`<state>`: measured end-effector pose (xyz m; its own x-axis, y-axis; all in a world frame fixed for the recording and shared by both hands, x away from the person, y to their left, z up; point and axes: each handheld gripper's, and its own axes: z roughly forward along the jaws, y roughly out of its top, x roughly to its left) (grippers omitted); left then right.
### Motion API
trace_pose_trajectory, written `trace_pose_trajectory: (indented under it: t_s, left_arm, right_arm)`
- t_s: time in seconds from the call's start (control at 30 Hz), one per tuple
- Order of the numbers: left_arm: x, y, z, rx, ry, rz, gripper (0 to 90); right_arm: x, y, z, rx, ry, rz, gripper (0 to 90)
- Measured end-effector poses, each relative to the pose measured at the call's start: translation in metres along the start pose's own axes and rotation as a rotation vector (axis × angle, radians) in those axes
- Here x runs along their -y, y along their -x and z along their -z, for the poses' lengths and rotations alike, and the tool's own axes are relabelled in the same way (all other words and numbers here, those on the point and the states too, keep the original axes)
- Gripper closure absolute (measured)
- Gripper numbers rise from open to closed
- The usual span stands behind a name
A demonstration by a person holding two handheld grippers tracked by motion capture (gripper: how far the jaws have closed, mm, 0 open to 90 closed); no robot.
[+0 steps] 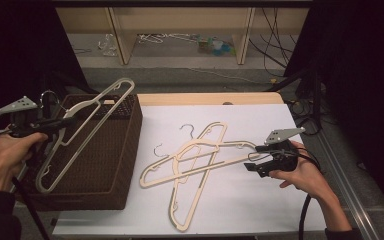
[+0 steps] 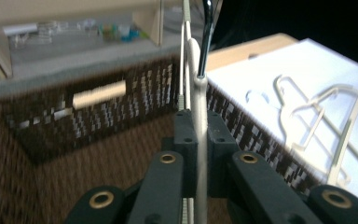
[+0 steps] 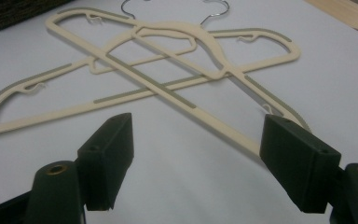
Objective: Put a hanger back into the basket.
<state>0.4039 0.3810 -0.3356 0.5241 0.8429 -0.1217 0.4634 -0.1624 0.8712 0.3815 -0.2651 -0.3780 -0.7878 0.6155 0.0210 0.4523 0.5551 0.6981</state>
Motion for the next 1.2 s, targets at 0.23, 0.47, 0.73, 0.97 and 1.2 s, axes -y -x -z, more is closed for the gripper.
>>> trace_pose_trajectory:
  t_s: [0.23,0.47,0.73,0.97,1.2]
  left_arm:
    - [0.016,-0.005,-0.007,0.042,-0.051,0.028,85.2]
    - [0.026,-0.012,-0.014,0.026,-0.074,0.073,85.2]
    - [0.034,-0.011,-0.031,0.010,-0.142,0.066,85.1]
    - [0.048,-0.016,-0.043,-0.133,-0.188,0.102,81.1]
    - [0.050,-0.022,-0.031,-0.243,-0.252,0.052,71.1]
  right_arm:
    - [0.001,-0.002,-0.004,-0.009,-0.010,0.002,26.8]
    - [0.002,-0.002,-0.005,-0.009,-0.012,0.001,26.9]
    - [0.002,-0.003,-0.006,-0.010,-0.014,0.008,26.8]
    - [0.002,-0.004,-0.010,-0.016,-0.030,0.027,26.8]
    - [0.003,-0.004,-0.015,-0.013,-0.018,0.043,26.8]
